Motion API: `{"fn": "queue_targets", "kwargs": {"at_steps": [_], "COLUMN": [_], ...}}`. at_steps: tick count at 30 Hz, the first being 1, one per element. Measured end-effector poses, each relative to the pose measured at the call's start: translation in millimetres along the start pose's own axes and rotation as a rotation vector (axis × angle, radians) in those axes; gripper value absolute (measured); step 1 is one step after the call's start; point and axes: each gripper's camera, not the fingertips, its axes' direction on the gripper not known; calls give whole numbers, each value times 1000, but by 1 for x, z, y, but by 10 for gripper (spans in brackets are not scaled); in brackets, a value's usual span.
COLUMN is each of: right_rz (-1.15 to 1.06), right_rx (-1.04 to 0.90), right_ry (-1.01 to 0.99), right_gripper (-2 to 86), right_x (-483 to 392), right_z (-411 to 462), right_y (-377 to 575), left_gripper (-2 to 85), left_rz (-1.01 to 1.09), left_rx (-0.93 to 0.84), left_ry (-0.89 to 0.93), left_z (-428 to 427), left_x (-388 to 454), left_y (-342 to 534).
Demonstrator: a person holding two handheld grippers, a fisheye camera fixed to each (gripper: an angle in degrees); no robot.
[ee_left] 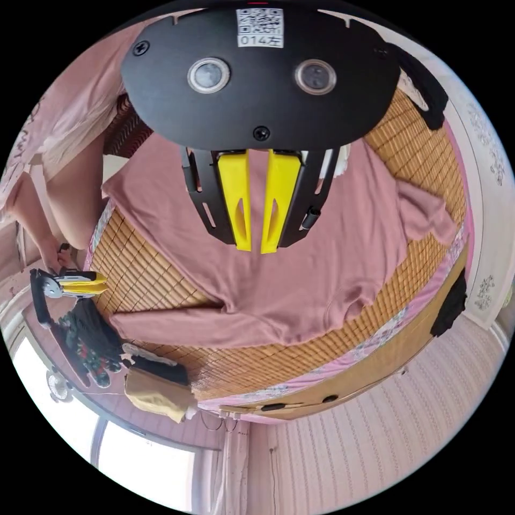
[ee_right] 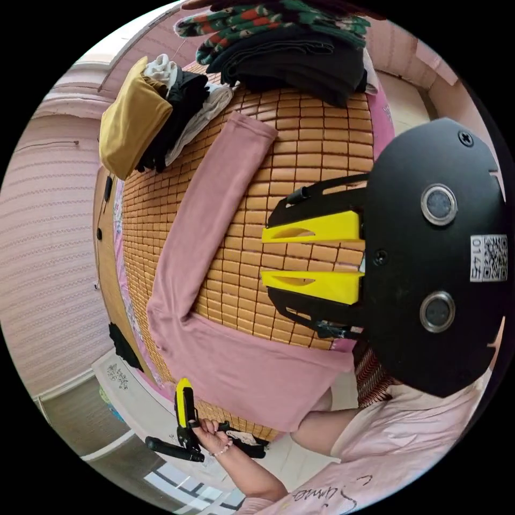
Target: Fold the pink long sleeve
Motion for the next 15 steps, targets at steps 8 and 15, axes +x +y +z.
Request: {"fn": "queue_targets", "kwargs": {"at_steps": [8, 15], "right_rz": [10, -96], "right_rx": [-265, -340], "right_ry": [-129, -3], "right_gripper": [112, 2], "right_x": [-77, -80], "right_z": [101, 139], "right_y": [35, 27], "left_gripper": [104, 64], "left_rz": [-528, -534], "left_rx": [-283, -364], "left_ry": [-56, -8], "left_z": [-62, -60], "left_x": [-60, -53], "left_y": [220, 243]}}
